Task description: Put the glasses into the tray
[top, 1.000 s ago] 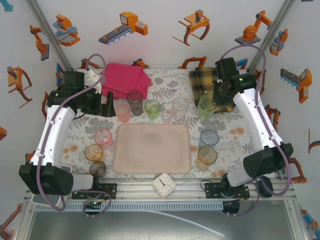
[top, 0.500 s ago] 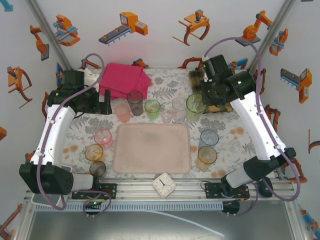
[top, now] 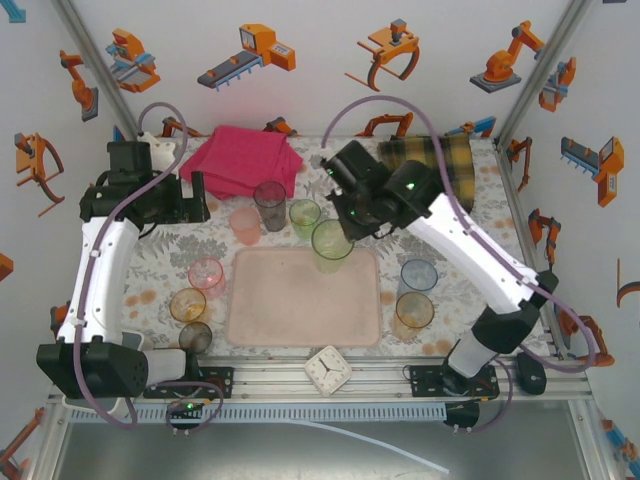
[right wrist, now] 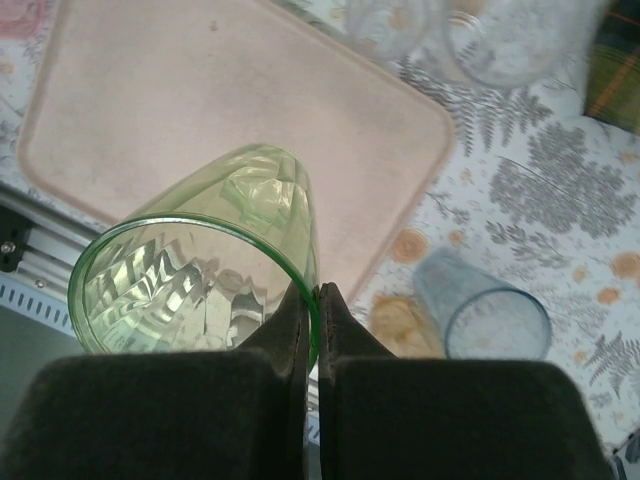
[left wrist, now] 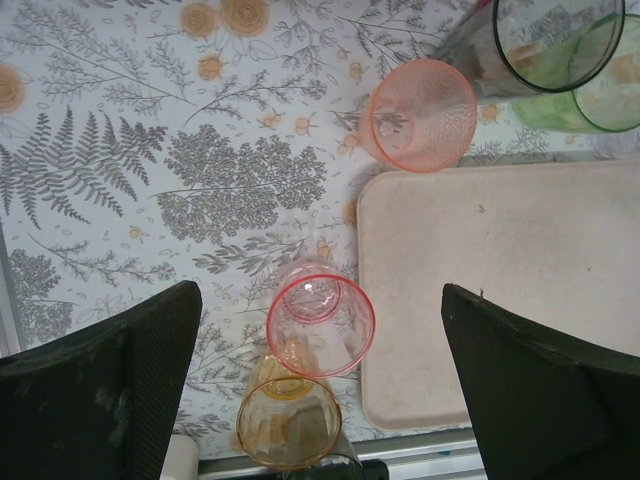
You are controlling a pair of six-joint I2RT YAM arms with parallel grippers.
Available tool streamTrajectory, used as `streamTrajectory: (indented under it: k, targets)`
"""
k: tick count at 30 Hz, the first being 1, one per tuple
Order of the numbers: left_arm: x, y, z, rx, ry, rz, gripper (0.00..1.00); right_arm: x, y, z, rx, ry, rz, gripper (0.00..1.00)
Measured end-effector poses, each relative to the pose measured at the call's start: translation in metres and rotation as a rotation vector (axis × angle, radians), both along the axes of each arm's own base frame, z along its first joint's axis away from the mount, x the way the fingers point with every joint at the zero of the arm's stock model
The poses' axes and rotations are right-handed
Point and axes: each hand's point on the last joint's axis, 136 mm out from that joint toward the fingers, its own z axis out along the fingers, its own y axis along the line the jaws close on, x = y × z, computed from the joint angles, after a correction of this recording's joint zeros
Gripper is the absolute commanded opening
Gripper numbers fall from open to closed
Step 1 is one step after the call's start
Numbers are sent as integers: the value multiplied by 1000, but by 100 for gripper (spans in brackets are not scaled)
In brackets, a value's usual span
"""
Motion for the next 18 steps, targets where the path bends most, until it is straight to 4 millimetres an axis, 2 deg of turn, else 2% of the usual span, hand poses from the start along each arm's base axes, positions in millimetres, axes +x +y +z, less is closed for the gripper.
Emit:
streamTrajectory:
  k: [7, 13, 18]
  targets:
    - [-5, 23, 12, 24, -41, 93, 97, -22, 68, -36, 22, 61, 126, 0]
    - [-7, 32, 20, 26, -65, 138, 97, -39, 110, -61, 57, 111, 200, 0]
    - [-7, 33, 20, 23, -66, 147, 97, -49, 136, -84, 52, 145, 237, 0]
